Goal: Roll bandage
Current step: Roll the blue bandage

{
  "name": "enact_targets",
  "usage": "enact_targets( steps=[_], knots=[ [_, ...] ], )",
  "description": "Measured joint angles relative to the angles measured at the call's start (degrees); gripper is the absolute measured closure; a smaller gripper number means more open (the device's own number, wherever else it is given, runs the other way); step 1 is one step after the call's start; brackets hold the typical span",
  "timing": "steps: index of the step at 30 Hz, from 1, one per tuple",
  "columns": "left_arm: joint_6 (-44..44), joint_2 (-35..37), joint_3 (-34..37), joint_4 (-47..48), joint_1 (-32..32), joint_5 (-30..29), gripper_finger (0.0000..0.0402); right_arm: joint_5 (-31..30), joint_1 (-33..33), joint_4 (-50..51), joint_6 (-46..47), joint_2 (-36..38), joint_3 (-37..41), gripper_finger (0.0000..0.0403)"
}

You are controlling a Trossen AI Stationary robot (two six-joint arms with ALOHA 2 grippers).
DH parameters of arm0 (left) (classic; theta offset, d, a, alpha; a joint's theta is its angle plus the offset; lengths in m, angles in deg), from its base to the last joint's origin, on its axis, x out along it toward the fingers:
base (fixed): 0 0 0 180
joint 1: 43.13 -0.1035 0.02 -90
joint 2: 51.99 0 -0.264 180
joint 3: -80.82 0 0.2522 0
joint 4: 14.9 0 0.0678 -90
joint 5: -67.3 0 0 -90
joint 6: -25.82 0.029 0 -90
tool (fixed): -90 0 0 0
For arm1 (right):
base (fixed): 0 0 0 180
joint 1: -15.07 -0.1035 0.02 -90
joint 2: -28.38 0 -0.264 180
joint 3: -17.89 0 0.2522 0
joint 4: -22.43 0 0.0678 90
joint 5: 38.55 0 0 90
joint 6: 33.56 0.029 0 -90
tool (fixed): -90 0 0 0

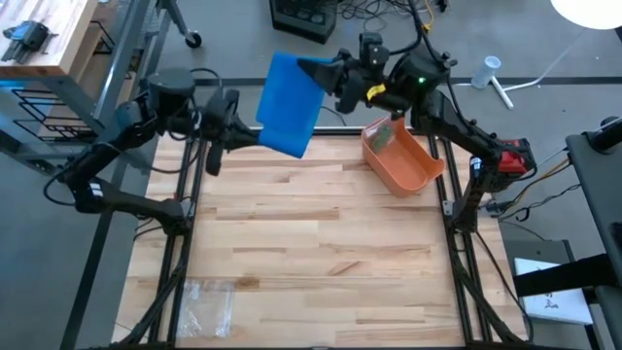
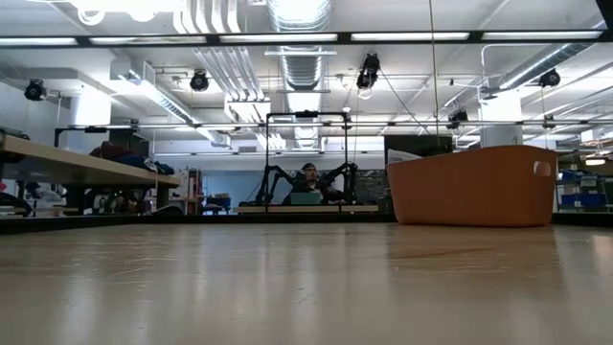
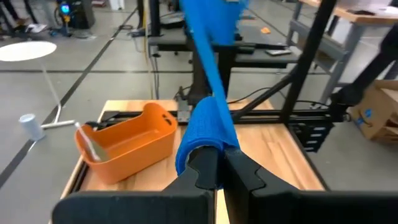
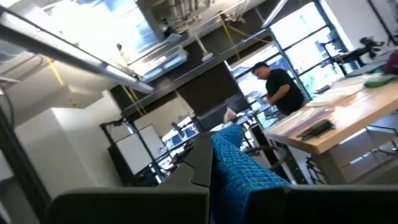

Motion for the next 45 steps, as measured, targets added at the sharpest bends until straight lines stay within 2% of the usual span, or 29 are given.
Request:
enact_targets(
  steps=[4, 14, 24, 30, 34, 41, 45],
  knots=[
    [-0.49, 1.56, 0.0, -0.17, 2.11, 0.02, 0.0401, -2.25, 1.28, 0.9, 0.47, 0.0, 0.0, 0.0403],
    [-2.02, 2.1, 0.0, -4.3, 7.1, 2.99, 0.0401, -15.3, 1.84, 11.14, 2.22, -0.02, 0.4, 0.0403],
    [-1.57, 0.07, 0.0, -10.4, 8.63, 5.29, 0.0401, -19.93, 1.86, 18.6, 5.02, -0.02, 4.44, 0.0403],
    [-2.22, -0.13, 0.0, -13.29, 8.63, 6.05, 0.0401, -19.72, 1.86, 19.75, 7.83, -0.07, 9.32, 0.0403],
    [-4.45, 0.31, 0.0, -16.86, 8.63, 6.05, 0.0401, -16.89, 1.81, 19.02, 11.4, -0.07, 12.42, 0.0403],
    [-4.13, 2.67, -0.14, -20.32, 8.63, 4.08, 0.0401, -8.11, 1.44, 18.54, 15.61, -0.11, 14.1, 0.0402],
    [-2.18, 3.53, -1.13, -20.4, 8.59, 3.61, 0.0401, -3.83, 0.86, 17.69, 17.59, -0.11, 14.14, 0.0382]
  ],
)
